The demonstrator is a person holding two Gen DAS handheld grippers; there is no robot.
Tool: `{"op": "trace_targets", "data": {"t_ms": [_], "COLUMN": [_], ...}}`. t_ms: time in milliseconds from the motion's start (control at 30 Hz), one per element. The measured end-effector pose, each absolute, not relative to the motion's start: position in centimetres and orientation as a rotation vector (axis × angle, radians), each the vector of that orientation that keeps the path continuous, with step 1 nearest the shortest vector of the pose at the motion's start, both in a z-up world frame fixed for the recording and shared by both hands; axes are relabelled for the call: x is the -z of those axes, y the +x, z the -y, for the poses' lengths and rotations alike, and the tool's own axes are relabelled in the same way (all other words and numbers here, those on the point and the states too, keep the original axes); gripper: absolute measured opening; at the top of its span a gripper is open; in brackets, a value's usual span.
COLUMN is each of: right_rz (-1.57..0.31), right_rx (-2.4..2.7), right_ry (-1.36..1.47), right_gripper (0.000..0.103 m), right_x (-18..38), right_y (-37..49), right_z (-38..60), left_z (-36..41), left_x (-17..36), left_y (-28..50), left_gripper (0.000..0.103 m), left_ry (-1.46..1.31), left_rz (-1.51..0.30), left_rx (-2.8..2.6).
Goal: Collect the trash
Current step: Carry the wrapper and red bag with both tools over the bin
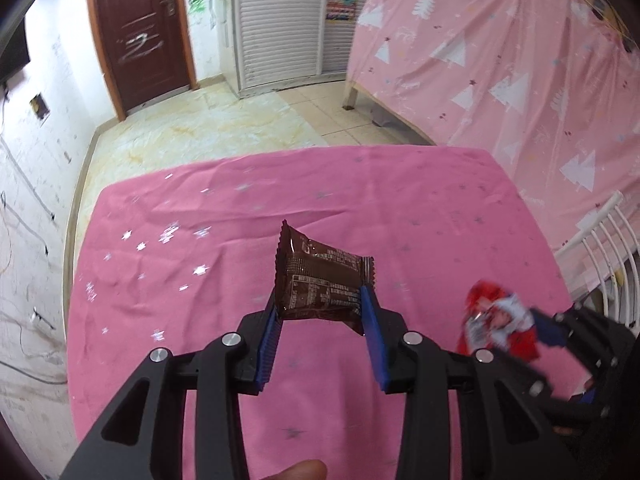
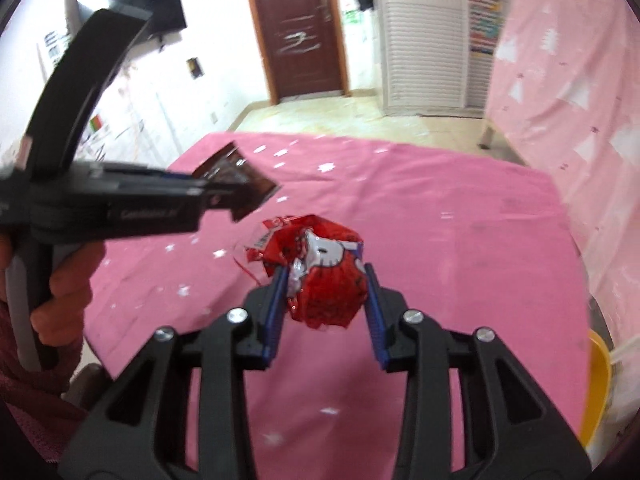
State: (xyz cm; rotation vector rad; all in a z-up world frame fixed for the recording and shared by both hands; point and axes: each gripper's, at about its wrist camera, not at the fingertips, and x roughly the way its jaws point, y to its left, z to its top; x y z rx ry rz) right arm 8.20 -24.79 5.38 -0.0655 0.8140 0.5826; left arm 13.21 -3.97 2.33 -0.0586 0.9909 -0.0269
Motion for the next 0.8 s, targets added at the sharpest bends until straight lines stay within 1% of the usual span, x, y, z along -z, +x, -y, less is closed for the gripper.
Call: {"op": "trace_targets", "data": {"t_ms": [367, 600, 800], "right_rz": [-0.736, -0.728, -0.763], "right_rx": [-0.376, -0.251, -0.130], "right_ry": [0.074, 0.134, 0.151], "right_gripper": [0.034, 0.034, 0.034], "right_x": [-6.6, -4.8, -2.4], "right_y": [9.4, 9.8, 9.3], "right_z": [37.2, 43.7, 49.3], "left_z": [14.6, 22.6, 30.0], "left_x": [-3.3, -3.5, -3.4], "left_y": [14.0, 14.1, 13.5], "left_gripper": [0.033, 0.033, 0.033], "left_ry": [0.063, 0.131, 0.173], "left_rz": [-0.981, -0.984, -0.986], "left_rx": [0.152, 0.256, 0.379]}}
